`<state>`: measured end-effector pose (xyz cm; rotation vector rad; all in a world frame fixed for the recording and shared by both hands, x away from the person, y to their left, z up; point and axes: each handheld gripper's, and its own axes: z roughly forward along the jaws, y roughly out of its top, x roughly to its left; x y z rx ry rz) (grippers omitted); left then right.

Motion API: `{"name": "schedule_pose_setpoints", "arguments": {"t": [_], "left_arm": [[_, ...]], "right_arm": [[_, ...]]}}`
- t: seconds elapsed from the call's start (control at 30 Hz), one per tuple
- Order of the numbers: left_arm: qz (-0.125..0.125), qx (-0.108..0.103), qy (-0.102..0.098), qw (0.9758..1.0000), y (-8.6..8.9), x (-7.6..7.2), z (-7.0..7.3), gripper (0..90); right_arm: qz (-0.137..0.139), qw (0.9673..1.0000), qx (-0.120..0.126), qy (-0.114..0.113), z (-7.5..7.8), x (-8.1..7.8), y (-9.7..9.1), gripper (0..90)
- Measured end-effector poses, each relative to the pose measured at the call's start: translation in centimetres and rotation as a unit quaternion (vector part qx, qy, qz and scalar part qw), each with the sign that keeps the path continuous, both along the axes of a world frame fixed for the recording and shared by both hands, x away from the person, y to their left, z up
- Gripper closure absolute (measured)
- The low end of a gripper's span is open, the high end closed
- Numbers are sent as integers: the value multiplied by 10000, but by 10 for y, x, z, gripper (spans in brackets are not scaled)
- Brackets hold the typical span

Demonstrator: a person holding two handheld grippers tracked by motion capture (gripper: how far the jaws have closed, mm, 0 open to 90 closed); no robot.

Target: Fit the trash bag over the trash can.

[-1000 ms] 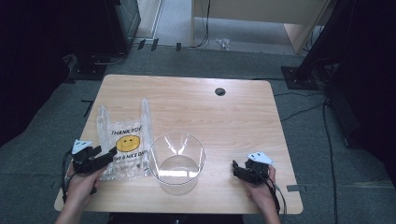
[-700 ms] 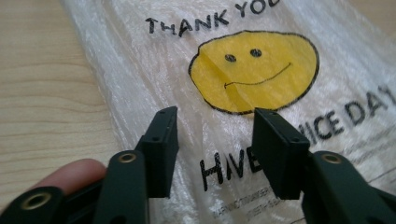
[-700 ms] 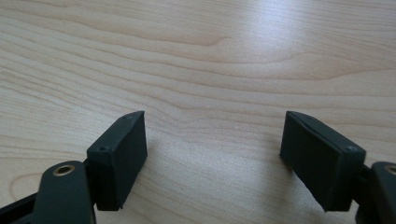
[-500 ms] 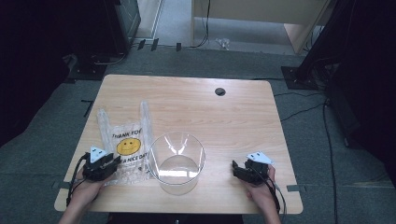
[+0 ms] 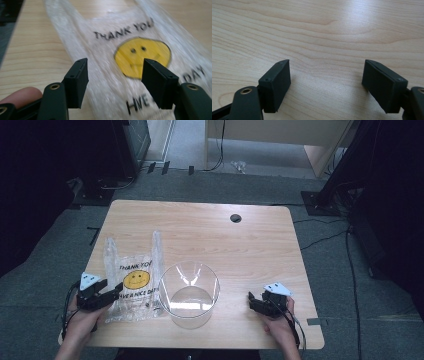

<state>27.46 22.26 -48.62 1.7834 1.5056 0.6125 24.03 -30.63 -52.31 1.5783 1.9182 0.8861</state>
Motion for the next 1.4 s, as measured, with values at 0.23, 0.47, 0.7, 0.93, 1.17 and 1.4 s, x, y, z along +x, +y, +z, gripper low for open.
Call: {"name": "schedule_pose_setpoints", "arguments": {"t": [0.23, 0.47, 0.7, 0.93, 1.17, 1.4], "left_arm": [[548, 699, 244, 9958, -23, 23, -20, 404], [201, 706, 22, 9973, -23, 16, -26, 575], [-557, 482, -44, 9973, -5, 5, -27, 674], [-936, 462, -57, 9945, 4, -1, -27, 591], [-216, -140, 153, 9995, 11, 0, -11, 390], [-166, -428, 492, 9977, 8, 3, -20, 313]], "right_arm": [[5, 10000, 5, 8, 0, -1, 0, 224], [6, 10000, 5, 8, 0, -1, 0, 224], [12, 10000, 5, 9, 0, -1, 0, 224], [11, 10000, -2, 3, 0, -1, 1, 225], [18, 10000, 6, 10, 0, -1, 0, 225], [26, 10000, 5, 10, 0, -1, 1, 224]]}}
